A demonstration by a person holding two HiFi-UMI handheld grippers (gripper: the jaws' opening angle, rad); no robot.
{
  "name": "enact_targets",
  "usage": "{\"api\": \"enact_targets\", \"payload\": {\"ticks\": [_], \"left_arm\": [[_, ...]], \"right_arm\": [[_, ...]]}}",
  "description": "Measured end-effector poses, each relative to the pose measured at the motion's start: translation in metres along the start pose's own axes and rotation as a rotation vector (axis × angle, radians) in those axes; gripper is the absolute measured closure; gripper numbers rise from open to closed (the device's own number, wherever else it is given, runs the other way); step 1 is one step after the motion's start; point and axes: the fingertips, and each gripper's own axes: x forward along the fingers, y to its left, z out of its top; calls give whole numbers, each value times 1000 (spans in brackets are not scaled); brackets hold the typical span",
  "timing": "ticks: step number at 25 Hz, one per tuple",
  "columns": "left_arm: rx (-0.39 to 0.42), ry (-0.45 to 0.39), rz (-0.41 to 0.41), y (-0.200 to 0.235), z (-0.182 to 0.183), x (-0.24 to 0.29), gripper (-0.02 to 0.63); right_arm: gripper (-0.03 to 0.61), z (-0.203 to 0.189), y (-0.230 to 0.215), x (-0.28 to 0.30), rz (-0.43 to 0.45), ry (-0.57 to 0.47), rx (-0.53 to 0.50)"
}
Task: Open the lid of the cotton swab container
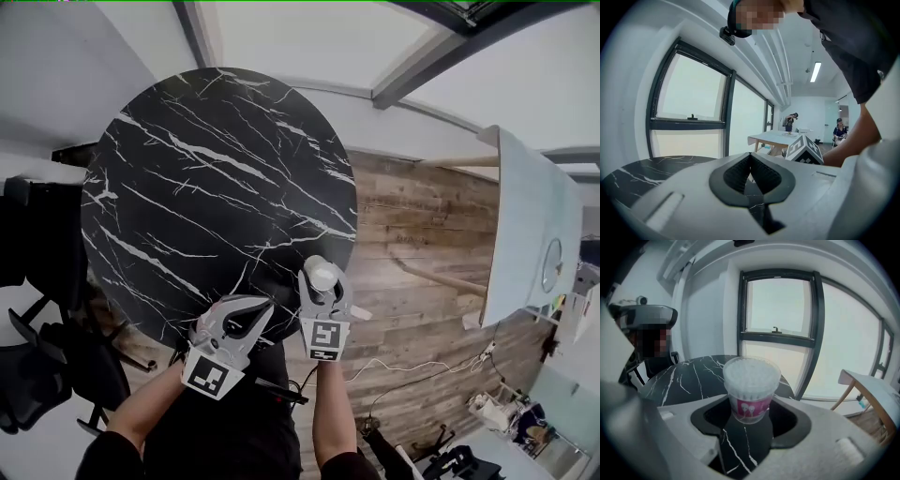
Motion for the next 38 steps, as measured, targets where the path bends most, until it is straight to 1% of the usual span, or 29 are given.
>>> {"api": "enact_targets", "payload": {"ticks": [2, 9, 13, 18, 26, 30, 36, 38], "left_arm": [[3, -7, -4, -3, 7, -8, 611], [74, -24, -36, -11, 24, -42, 607], [79, -30, -35, -15, 33, -65, 606], [94, -49, -44, -26, 47, -87, 606], [102, -85, -64, -45, 59, -125, 604], [107, -58, -106, -53, 55, -144, 588], [133, -59, -149, -62, 62, -172, 567], [128, -62, -174, -70, 66, -178, 516]], "right_arm": [[327, 5, 9, -11, 18, 2, -2], [327, 33, 49, -47, 86, -17, -48], [327, 47, 76, -71, 124, -29, -67], [328, 58, 103, -100, 169, -32, -64], [328, 72, 137, -144, 185, -42, -107], [328, 78, 155, -166, 193, -38, -132], [328, 77, 175, -195, 220, -25, -168], [328, 78, 178, -203, 229, -26, -176]]}}
